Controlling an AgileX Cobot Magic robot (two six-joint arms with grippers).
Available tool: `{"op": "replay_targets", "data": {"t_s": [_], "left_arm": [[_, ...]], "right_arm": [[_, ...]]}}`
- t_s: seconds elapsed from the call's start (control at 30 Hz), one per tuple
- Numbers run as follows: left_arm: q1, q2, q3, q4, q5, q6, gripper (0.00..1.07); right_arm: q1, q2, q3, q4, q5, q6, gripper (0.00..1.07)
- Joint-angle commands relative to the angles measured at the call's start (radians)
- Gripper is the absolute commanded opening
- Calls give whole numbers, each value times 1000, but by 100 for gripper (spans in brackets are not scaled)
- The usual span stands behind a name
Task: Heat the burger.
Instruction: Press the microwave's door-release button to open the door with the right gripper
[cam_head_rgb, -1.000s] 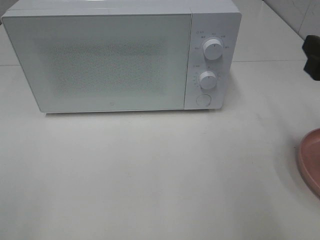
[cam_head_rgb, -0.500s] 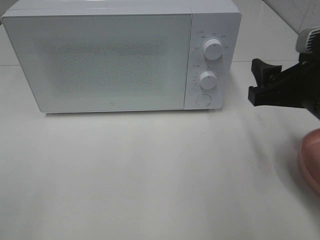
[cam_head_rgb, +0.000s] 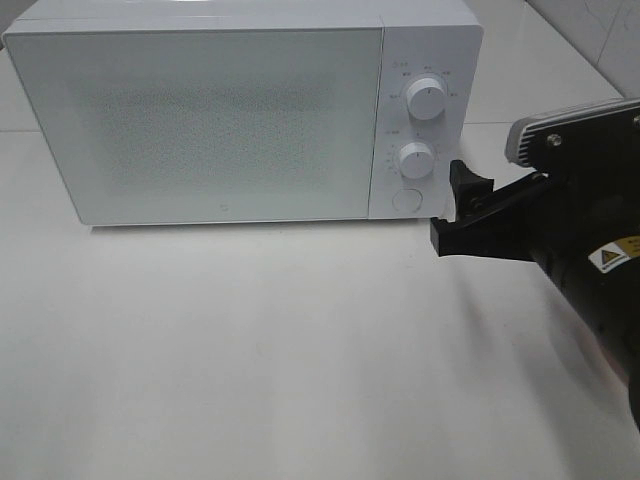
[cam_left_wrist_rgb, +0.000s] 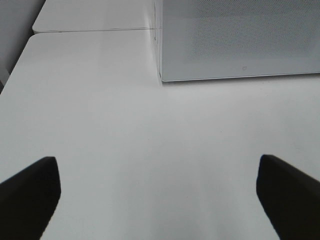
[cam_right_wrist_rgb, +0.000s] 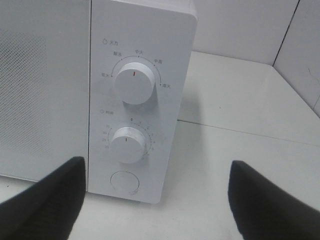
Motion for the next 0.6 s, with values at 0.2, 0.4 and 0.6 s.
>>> {"op": "replay_targets", "data": {"t_s": [0.2,0.4,0.6], "left_arm": [[-4,-23,4,-5,-12,-4,100],[-4,-23,4,-5,-12,-4,100],[-4,-23,4,-5,-12,-4,100]], "right_arm": [[46,92,-69,24,-16,0,76],[46,125,-75,19,-6,58,76],[46,132,-75,17,-6,162,76]]}}
